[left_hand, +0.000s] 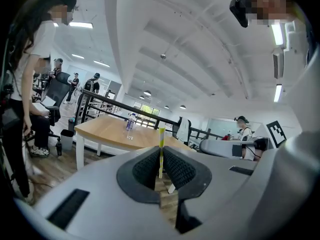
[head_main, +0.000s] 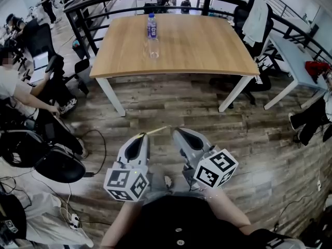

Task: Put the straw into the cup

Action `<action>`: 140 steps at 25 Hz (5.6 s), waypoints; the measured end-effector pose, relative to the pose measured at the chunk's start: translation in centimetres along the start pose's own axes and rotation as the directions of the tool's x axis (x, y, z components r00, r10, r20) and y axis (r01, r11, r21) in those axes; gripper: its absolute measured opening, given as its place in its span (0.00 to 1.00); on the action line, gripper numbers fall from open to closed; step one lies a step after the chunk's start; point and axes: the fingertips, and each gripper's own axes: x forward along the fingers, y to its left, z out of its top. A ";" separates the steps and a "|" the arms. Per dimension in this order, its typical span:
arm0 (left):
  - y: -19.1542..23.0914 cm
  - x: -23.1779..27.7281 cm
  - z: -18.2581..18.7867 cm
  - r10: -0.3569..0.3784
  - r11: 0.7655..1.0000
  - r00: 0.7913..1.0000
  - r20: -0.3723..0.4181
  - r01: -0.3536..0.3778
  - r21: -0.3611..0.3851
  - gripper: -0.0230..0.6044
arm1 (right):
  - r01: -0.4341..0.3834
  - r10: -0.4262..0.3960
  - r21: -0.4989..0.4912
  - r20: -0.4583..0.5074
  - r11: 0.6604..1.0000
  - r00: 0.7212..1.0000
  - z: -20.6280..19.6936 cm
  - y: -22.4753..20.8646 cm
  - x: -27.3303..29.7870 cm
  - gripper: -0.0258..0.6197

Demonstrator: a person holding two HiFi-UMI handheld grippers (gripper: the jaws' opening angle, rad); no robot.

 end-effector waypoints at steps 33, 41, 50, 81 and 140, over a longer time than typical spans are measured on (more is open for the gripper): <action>18.9 21.4 9.9 -0.133 0.991 0.991 -0.008 0.133 -0.010 0.09 | 0.113 -0.112 -0.028 0.026 0.993 0.993 5.1 -11.4 26.2 0.04; 22.9 24.9 11.0 -0.195 0.981 0.981 -0.020 0.194 -0.025 0.09 | 0.151 -0.149 -0.043 0.028 0.988 0.988 5.4 -12.6 31.2 0.04; 24.0 27.2 12.4 -0.217 0.975 0.976 -0.031 0.215 -0.057 0.09 | 0.208 -0.208 -0.023 -0.005 0.978 0.978 6.0 -14.5 32.6 0.04; 26.1 45.0 20.2 -0.096 0.993 0.986 0.134 0.104 -0.052 0.09 | 0.052 -0.051 -0.021 0.039 0.998 0.998 15.4 -31.7 43.0 0.04; 28.5 56.7 13.8 -0.137 0.989 0.955 -0.264 0.148 0.021 0.09 | 0.115 -0.102 0.136 -0.101 0.984 0.990 11.7 -40.4 47.4 0.04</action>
